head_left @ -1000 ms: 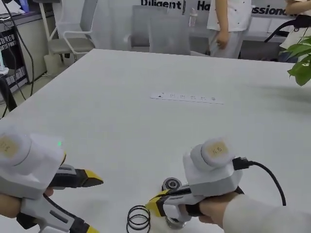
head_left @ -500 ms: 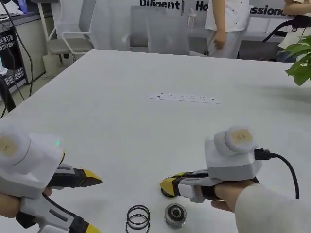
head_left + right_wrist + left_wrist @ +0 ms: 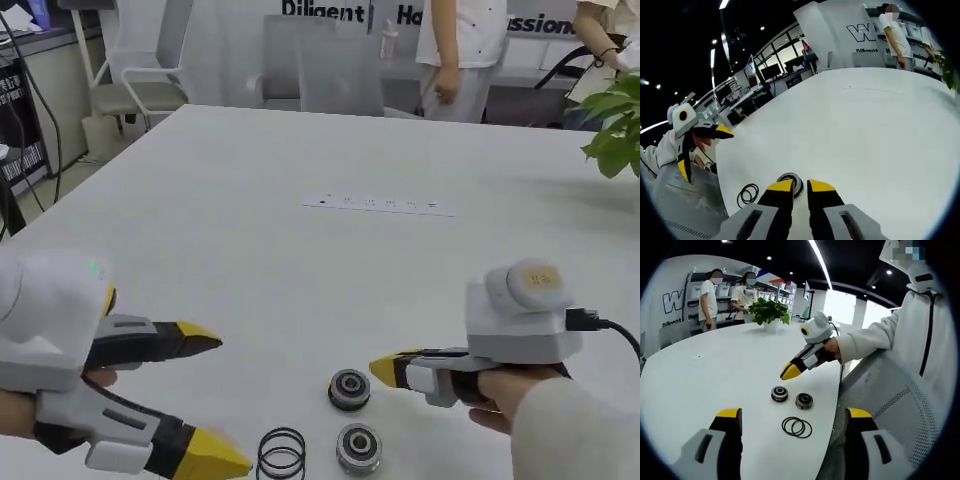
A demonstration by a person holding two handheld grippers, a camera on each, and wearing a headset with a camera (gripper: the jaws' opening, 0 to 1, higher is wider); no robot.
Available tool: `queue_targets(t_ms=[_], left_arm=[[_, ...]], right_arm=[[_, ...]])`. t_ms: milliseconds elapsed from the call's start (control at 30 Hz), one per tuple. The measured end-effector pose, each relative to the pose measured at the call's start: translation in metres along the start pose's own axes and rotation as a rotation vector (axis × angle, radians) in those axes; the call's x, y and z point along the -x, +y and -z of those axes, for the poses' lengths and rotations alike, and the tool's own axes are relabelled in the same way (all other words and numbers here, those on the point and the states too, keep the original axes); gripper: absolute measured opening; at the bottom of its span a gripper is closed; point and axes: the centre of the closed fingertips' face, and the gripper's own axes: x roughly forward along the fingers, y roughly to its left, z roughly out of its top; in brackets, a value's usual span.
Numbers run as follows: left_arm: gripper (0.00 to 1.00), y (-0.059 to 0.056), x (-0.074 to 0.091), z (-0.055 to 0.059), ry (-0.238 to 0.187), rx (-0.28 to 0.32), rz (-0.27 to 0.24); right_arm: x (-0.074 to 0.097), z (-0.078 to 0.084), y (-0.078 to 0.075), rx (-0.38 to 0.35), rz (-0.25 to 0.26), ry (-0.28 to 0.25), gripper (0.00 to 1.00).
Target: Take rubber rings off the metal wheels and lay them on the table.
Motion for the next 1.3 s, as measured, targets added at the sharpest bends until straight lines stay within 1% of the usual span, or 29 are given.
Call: queue_targets(t_ms=[67,133,200,233,333,367,400,433,500,533,567,667,700,733,767,800,867,900,933,967,1000,1033,1067,1100,1133,1200,1233,1267,1300], left_arm=[[0.83,0.002,0.002,-0.012,-0.038,-0.011,-0.018],[0.83,0.001,0.005,-0.029,-0.078,-0.040,-0.020],[0.84,-0.002,0.006,-0.040,-0.096,-0.047,-0.013],[0.85,-0.005,0.006,-0.050,-0.118,-0.061,0.001],[0.84,-0.010,0.003,-0.068,-0.140,-0.109,0.012],[0.83,-0.011,0.001,-0.073,-0.133,-0.135,0.014],[0.83,-0.010,-0.002,-0.076,-0.124,-0.151,0.011],[0.82,-0.007,-0.005,-0.079,-0.103,-0.184,0.007],[0.79,-0.003,-0.013,-0.085,-0.076,-0.238,0.007],[0.78,0.000,-0.016,-0.087,-0.072,-0.239,0.002],[0.78,0.003,-0.022,-0.093,-0.068,-0.240,-0.006],[0.78,0.005,-0.034,-0.104,-0.078,-0.274,0.001],[0.76,0.006,-0.041,-0.107,-0.084,-0.282,0.003],[0.74,0.009,-0.047,-0.109,-0.090,-0.289,-0.005],[0.71,0.012,-0.052,-0.110,-0.097,-0.301,-0.024],[0.68,0.015,-0.060,-0.108,-0.094,-0.317,-0.034],[0.67,0.019,-0.071,-0.103,-0.085,-0.324,-0.049],[0.67,0.022,-0.076,-0.098,-0.075,-0.328,-0.061],[0.66,0.027,-0.082,-0.091,-0.068,-0.323,-0.083],[0.65,0.030,-0.086,-0.085,-0.057,-0.317,-0.094],[0.62,0.032,-0.091,-0.076,-0.051,-0.310,-0.105],[0.60,0.032,-0.093,-0.069,-0.043,-0.312,-0.103],[0.59,0.032,-0.097,-0.058,-0.031,-0.311,-0.100],[0.57,0.032,-0.099,-0.050,-0.019,-0.304,-0.097],[0.55,0.031,-0.102,-0.038,0.009,-0.297,-0.084],[0.53,0.030,-0.106,-0.020,0.049,-0.246,-0.060],[0.52,0.030,-0.107,-0.018,0.053,-0.240,-0.058],[0.51,0.033,-0.109,-0.015,0.048,-0.232,-0.064],[0.49,0.034,-0.111,-0.013,0.045,-0.225,-0.060]], right_arm=[[-0.001,0.003,-0.001,0.001,0.005,0.011,0.09],[-0.002,0.008,-0.002,0.010,0.008,0.032,0.10],[-0.003,0.011,-0.002,0.009,0.007,0.045,0.11],[-0.003,0.012,-0.002,0.012,0.006,0.049,0.12],[-0.005,0.016,0.001,0.032,-0.005,0.069,0.13],[-0.006,0.017,0.002,0.037,-0.008,0.074,0.13],[-0.006,0.019,0.004,0.046,-0.014,0.083,0.14],[-0.007,0.020,0.005,0.053,-0.017,0.088,0.15],[-0.008,0.022,0.006,0.073,-0.021,0.100,0.16],[-0.008,0.023,0.007,0.078,-0.023,0.105,0.16],[-0.008,0.024,0.007,0.086,-0.024,0.109,0.16],[-0.008,0.025,0.008,0.095,-0.032,0.111,0.17],[-0.009,0.025,0.009,0.097,-0.034,0.112,0.17],[-0.009,0.025,0.009,0.100,-0.036,0.111,0.18],[-0.009,0.025,0.010,0.101,-0.038,0.112,0.18],[-0.009,0.025,0.010,0.102,-0.040,0.111,0.18],[-0.010,0.026,0.011,0.105,-0.044,0.111,0.18],[-0.010,0.025,0.011,0.107,-0.044,0.110,0.18],[-0.009,0.026,0.011,0.108,-0.044,0.109,0.18],[-0.009,0.026,0.011,0.109,-0.044,0.109,0.18],[-0.010,0.026,0.011,0.108,-0.045,0.108,0.18],[-0.010,0.026,0.011,0.107,-0.046,0.107,0.18],[-0.010,0.026,0.011,0.106,-0.047,0.106,0.18],[-0.010,0.026,0.011,0.106,-0.048,0.105,0.18],[-0.010,0.025,0.011,0.106,-0.049,0.105,0.18],[-0.010,0.026,0.012,0.103,-0.053,0.105,0.18],[-0.010,0.026,0.012,0.101,-0.057,0.105,0.18],[-0.010,0.026,0.013,0.101,-0.060,0.106,0.18],[-0.011,0.026,0.013,0.102,-0.064,0.107,0.19]])
